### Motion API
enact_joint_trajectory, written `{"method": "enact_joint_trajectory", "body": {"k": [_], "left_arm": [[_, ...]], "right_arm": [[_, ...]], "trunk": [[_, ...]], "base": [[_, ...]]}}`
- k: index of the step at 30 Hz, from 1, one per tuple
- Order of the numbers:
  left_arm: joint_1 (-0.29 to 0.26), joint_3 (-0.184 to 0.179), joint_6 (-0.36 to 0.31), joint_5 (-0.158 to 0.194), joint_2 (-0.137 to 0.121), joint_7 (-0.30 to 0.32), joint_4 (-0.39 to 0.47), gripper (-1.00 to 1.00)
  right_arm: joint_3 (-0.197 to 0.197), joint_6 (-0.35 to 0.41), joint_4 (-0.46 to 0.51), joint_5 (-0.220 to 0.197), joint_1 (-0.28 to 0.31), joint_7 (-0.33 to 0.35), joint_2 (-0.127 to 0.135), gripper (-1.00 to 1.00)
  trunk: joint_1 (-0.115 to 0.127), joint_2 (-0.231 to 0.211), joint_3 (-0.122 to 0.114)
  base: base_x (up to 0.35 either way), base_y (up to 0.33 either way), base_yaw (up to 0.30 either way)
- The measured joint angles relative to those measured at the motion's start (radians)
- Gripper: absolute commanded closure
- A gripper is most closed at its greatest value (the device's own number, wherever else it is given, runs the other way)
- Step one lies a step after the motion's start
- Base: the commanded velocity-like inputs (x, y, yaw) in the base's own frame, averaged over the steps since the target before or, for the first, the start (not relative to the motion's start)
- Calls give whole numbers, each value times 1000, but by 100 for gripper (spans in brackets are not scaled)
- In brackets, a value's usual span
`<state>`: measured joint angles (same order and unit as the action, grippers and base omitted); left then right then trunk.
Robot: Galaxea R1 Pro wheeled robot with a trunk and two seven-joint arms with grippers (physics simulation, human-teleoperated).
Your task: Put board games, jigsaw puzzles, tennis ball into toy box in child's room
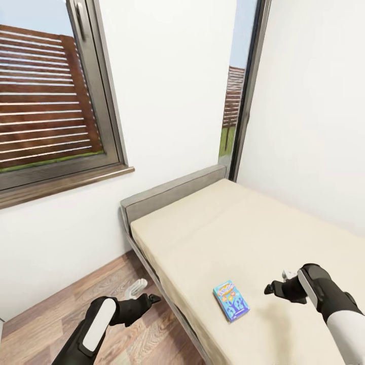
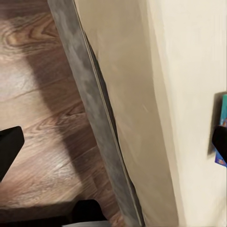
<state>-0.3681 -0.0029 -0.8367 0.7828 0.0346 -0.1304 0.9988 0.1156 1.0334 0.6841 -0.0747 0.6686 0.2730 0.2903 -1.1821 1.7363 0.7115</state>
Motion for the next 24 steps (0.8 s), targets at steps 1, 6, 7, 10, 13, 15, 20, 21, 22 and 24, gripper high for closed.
{"method": "enact_joint_trajectory", "body": {"k": [1,6,7,10,13,15,20,21,22,24], "left_arm": [[0,0,0,0,0,-1,-1,-100],[-1,0,0,1,0,-5,-3,-100],[-1,0,0,1,0,-5,-3,-100],[-2,0,0,1,0,-5,-4,-100],[-2,0,0,2,1,-6,-4,-100],[3,3,-5,7,-5,-11,2,-100],[15,4,-17,9,-14,-13,29,-100],[15,4,-17,9,-14,-13,35,-100],[15,4,-18,9,-14,-13,35,-100],[15,4,-18,9,-14,-13,35,-100]], "right_arm": [[1,-1,5,-1,2,5,0,-100],[4,-3,26,-3,9,39,0,-100],[4,-3,27,-3,9,39,0,-100],[4,-3,49,-3,7,72,0,-100],[2,-9,95,-4,3,141,2,-100],[-4,-14,101,-1,8,136,-3,-100],[-8,-24,106,1,19,134,-6,-100],[-8,-24,106,1,19,134,-6,-100],[-8,-24,106,1,19,134,-6,-100],[-8,-24,106,1,19,134,-6,-100]], "trunk": [[-4,7,3],[-23,42,19],[-27,49,22],[-38,70,31],[-50,91,41],[-54,98,44],[-54,98,44],[-54,98,44],[-54,98,44],[-54,98,44]], "base": [[0,0,0],[0,0,0],[0,0,0],[0,0,0],[0,0,0],[0,0,0],[0,0,0],[0,0,0],[0,0,0],[0,0,0]]}}
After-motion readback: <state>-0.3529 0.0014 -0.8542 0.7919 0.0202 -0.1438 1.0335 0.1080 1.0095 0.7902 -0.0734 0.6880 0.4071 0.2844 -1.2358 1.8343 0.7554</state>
